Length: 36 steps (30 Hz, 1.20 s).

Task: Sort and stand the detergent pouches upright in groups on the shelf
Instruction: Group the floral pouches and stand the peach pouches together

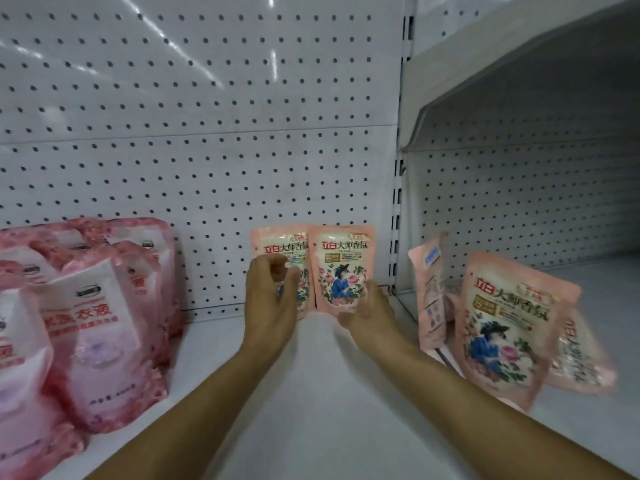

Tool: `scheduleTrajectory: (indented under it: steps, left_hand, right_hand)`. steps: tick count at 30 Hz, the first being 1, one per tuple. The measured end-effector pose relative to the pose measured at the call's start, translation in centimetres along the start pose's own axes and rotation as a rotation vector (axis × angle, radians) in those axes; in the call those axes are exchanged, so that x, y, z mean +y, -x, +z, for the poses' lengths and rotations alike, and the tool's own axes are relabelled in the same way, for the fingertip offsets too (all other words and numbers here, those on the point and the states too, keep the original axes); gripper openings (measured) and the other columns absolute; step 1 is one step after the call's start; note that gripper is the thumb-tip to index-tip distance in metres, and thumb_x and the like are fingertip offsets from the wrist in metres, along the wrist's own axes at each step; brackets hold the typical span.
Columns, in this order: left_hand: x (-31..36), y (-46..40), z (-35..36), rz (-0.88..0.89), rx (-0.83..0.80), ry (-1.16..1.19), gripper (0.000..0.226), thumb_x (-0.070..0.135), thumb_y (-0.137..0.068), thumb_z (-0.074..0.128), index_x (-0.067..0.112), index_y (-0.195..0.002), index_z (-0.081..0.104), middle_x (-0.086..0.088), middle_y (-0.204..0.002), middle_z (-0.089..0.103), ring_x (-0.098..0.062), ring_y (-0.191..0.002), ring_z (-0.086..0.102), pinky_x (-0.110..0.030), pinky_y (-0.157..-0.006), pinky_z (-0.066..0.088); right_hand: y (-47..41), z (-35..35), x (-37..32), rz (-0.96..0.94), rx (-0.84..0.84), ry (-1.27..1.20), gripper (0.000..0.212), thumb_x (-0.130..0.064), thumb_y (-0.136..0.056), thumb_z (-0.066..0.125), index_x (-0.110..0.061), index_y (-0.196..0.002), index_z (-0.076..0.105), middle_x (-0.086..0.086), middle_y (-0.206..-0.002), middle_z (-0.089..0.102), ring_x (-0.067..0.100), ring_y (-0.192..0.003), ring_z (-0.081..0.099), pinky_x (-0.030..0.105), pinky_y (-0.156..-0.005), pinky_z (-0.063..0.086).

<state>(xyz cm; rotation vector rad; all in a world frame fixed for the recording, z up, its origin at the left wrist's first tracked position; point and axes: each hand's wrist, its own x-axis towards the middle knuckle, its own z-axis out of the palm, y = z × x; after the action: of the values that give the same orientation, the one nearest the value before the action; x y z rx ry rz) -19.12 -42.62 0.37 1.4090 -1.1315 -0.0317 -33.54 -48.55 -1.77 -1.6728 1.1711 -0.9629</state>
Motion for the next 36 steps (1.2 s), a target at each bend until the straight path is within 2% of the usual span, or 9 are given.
scheduleTrajectory:
  steps: [3, 7, 12, 14, 17, 20, 27, 32, 36]
  left_hand:
    - [3.6, 2.0, 1.3, 0.055, -0.163, 0.187, 0.016, 0.031, -0.102, 0.045, 0.018, -0.103, 0.054, 0.01, -0.098, 0.062, 0.003, -0.089, 0.061, -0.016, -0.072, 0.051]
    - [5.0, 3.8, 5.2, -0.023, -0.394, 0.234, 0.02, 0.03, -0.094, 0.064, 0.021, -0.111, 0.058, 0.006, -0.102, 0.063, -0.007, -0.094, 0.059, -0.017, -0.079, 0.05]
    - [6.0, 4.8, 10.4, -0.203, -0.563, 0.199, 0.032, 0.024, -0.086, 0.075, 0.012, -0.114, 0.061, 0.001, -0.115, 0.067, -0.015, -0.101, 0.061, -0.029, -0.09, 0.055]
    - [5.9, 4.7, 10.6, -0.254, -0.531, 0.248, 0.016, 0.013, -0.094, 0.064, 0.005, -0.108, 0.065, -0.002, -0.113, 0.07, -0.014, -0.092, 0.066, -0.019, -0.077, 0.057]
    - [4.8, 4.4, 8.5, -0.355, -0.433, 0.366, 0.015, 0.01, -0.099, 0.055, 0.007, -0.108, 0.067, -0.006, -0.116, 0.072, -0.021, -0.099, 0.07, -0.028, -0.082, 0.06]
    - [3.8, 3.8, 4.3, -0.186, -0.28, 0.041, 0.011, 0.019, -0.099, 0.055, 0.016, -0.096, 0.065, -0.002, -0.104, 0.074, -0.019, -0.09, 0.071, -0.034, -0.075, 0.061]
    - [4.6, 5.8, -3.5, 0.26, -0.187, -0.437, 0.03, 0.011, -0.087, 0.064, 0.027, -0.074, 0.043, 0.009, -0.084, 0.053, -0.014, -0.071, 0.056, -0.037, -0.062, 0.051]
    - [3.6, 8.2, -3.6, 0.201, -0.313, -0.402, 0.031, 0.028, -0.086, 0.071, 0.036, -0.076, 0.044, 0.017, -0.091, 0.05, 0.0, -0.08, 0.054, -0.022, -0.068, 0.049]
    - [2.2, 6.7, -6.9, 0.218, -0.043, -0.414, 0.021, 0.028, -0.083, 0.072, 0.03, -0.086, 0.052, 0.015, -0.09, 0.051, -0.005, -0.085, 0.053, -0.024, -0.066, 0.043]
  right_hand:
    - [5.7, -3.6, -0.8, -0.28, -0.114, 0.05, 0.038, -0.013, -0.089, 0.062, -0.029, -0.124, 0.059, -0.015, -0.123, 0.057, 0.002, -0.117, 0.052, 0.024, -0.094, 0.047]
    - [10.7, -9.0, -1.0, -0.691, 0.319, 0.182, 0.02, -0.017, -0.086, 0.065, -0.028, -0.102, 0.066, -0.019, -0.107, 0.058, 0.001, -0.106, 0.054, 0.018, -0.088, 0.043]
    - [12.3, -14.5, -0.4, -0.481, 0.787, -0.004, 0.062, -0.007, -0.074, 0.08, -0.012, -0.123, 0.042, 0.0, -0.121, 0.044, 0.013, -0.108, 0.047, 0.011, -0.08, 0.042]
    - [11.5, -15.8, 0.6, -0.294, 0.642, 0.013, 0.061, -0.011, -0.075, 0.078, -0.018, -0.124, 0.042, 0.0, -0.124, 0.052, 0.011, -0.106, 0.054, 0.016, -0.082, 0.047]
    - [10.2, -16.6, 2.2, -0.117, 0.386, 0.079, 0.017, -0.014, -0.085, 0.07, -0.028, -0.091, 0.062, 0.001, -0.098, 0.072, 0.011, -0.083, 0.068, 0.034, -0.067, 0.056]
    - [9.5, -16.5, 1.8, -0.152, 0.355, 0.04, 0.027, -0.008, -0.087, 0.067, -0.033, -0.076, 0.064, -0.006, -0.079, 0.072, 0.008, -0.066, 0.071, 0.028, -0.06, 0.054]
    - [5.8, -12.0, -0.4, -0.228, 0.07, -0.206, 0.02, -0.004, -0.086, 0.067, -0.023, -0.089, 0.072, -0.011, -0.082, 0.076, 0.006, -0.071, 0.074, 0.022, -0.055, 0.058]
    - [4.0, -9.2, -0.1, -0.149, -0.125, -0.16, 0.012, -0.005, -0.087, 0.067, -0.015, -0.091, 0.072, 0.0, -0.093, 0.076, 0.009, -0.076, 0.074, 0.019, -0.057, 0.057]
    - [3.6, -9.5, 0.6, -0.129, -0.181, -0.215, 0.019, 0.002, -0.085, 0.066, -0.017, -0.09, 0.069, -0.014, -0.075, 0.075, 0.003, -0.067, 0.073, 0.015, -0.051, 0.054]
